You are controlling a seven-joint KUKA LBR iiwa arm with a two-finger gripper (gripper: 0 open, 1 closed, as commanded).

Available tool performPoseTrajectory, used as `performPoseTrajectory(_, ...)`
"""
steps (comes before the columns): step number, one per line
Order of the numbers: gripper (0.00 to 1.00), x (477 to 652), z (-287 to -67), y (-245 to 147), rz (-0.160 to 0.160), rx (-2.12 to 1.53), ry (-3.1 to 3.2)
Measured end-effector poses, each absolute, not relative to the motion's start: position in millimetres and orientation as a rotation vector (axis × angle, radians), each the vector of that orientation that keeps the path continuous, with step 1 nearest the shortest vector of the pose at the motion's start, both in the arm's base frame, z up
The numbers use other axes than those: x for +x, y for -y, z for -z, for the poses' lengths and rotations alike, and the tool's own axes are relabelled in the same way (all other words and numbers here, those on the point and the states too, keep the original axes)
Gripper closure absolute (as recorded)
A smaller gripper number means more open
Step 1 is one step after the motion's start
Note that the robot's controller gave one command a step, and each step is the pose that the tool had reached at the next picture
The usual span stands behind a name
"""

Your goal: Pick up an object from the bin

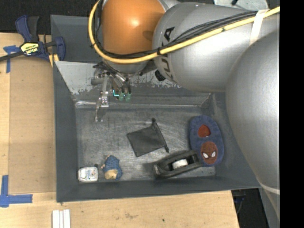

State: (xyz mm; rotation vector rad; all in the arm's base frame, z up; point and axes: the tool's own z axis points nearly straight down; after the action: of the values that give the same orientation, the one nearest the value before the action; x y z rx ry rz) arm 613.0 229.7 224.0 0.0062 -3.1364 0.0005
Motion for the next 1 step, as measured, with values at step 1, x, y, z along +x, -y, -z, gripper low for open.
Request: performPoseTrajectory(1, 0.0, 619.7, -138.7, -135.8, -0.005, 0.335, 3.121)
